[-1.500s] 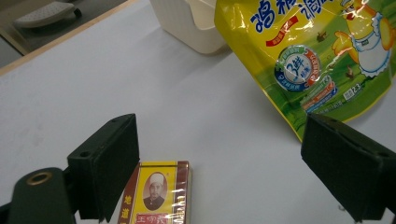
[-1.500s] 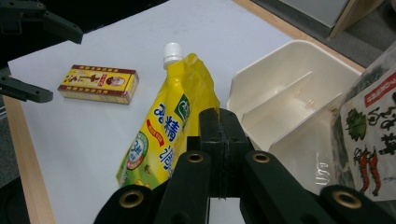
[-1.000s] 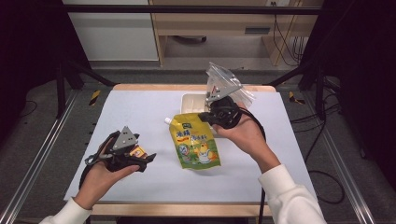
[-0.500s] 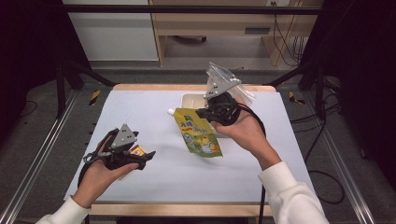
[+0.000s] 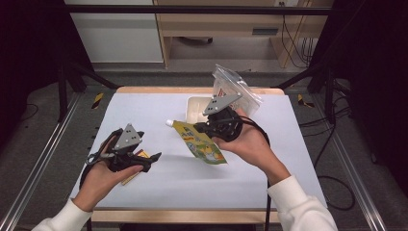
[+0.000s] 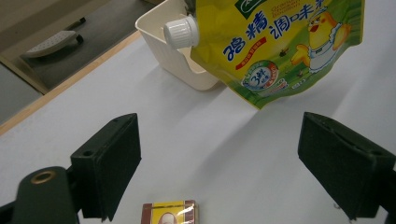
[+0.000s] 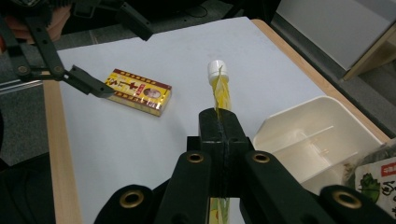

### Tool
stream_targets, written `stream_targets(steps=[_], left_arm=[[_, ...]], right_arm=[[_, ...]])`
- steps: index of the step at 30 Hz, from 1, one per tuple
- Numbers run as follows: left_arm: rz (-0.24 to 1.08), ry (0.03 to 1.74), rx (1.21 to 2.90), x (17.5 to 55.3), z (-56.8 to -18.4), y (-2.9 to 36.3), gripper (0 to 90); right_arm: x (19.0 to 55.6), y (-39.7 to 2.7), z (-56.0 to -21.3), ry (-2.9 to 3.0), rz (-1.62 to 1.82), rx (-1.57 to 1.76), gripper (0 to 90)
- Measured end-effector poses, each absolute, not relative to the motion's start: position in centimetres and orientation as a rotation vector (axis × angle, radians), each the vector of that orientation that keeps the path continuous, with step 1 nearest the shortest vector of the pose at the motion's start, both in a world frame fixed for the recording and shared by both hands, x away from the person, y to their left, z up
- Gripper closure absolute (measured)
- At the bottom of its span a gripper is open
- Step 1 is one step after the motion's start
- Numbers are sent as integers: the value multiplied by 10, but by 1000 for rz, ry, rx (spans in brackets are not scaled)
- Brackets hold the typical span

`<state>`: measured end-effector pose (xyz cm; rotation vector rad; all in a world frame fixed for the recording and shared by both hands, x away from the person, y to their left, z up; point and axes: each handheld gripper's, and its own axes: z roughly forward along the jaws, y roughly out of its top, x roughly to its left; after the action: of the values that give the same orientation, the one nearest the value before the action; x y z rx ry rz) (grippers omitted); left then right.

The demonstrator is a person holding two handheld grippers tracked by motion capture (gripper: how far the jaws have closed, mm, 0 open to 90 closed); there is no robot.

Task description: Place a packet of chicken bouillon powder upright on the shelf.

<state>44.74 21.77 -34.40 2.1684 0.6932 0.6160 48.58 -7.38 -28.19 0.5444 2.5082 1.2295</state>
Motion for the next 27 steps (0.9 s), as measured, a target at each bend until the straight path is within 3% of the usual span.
stream_targets(steps=[27], left_arm=[[639,648,2161,453,-325,208,143]], right_arm=[[476,-75,-279,2545,1245,460,900]])
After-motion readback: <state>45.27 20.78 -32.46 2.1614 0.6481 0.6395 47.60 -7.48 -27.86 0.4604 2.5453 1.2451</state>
